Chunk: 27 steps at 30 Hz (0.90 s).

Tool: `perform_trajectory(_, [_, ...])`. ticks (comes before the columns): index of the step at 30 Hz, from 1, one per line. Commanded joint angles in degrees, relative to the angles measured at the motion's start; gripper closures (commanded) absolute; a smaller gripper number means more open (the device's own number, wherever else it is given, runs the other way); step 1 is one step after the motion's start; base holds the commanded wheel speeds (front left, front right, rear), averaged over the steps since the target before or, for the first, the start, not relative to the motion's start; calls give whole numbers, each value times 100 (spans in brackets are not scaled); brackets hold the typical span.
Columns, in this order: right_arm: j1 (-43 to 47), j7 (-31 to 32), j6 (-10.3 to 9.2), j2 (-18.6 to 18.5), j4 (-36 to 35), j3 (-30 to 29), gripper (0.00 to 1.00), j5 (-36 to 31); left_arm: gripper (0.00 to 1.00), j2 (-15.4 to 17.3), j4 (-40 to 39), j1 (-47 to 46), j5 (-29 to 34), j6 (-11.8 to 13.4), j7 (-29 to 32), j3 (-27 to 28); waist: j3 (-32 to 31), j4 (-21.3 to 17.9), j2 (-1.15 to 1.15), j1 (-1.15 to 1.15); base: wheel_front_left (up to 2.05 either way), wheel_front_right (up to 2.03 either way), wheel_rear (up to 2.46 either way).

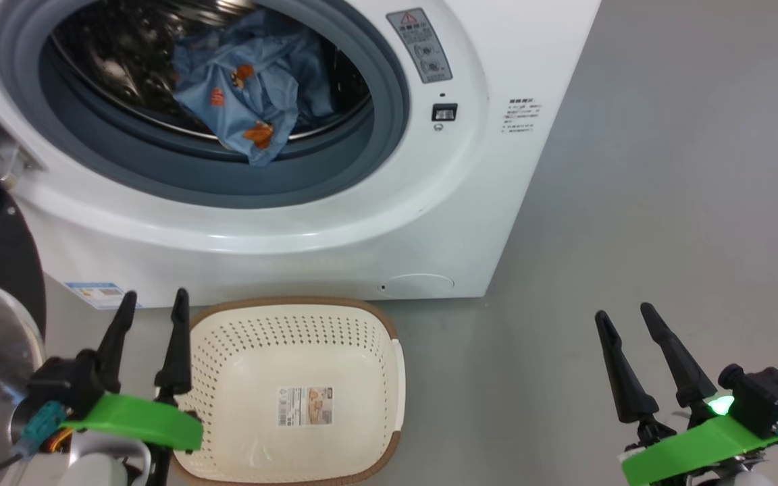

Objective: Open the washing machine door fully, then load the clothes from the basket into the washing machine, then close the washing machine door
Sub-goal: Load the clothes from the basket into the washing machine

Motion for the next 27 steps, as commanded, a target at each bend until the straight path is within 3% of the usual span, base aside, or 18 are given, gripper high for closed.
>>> perform_trajectory(1, [99, -27, 9, -102, -155, 58, 0, 67, 0, 184, -178, 92, 70, -17, -23, 247, -158, 65, 0, 0, 0, 0, 0])
perform_trajectory(27, [898, -27, 9, -368, -292, -217, 0, 217, 0, 362, -957, 1655, -149, -17, -23, 804, -757, 195, 0, 0, 0, 0, 0])
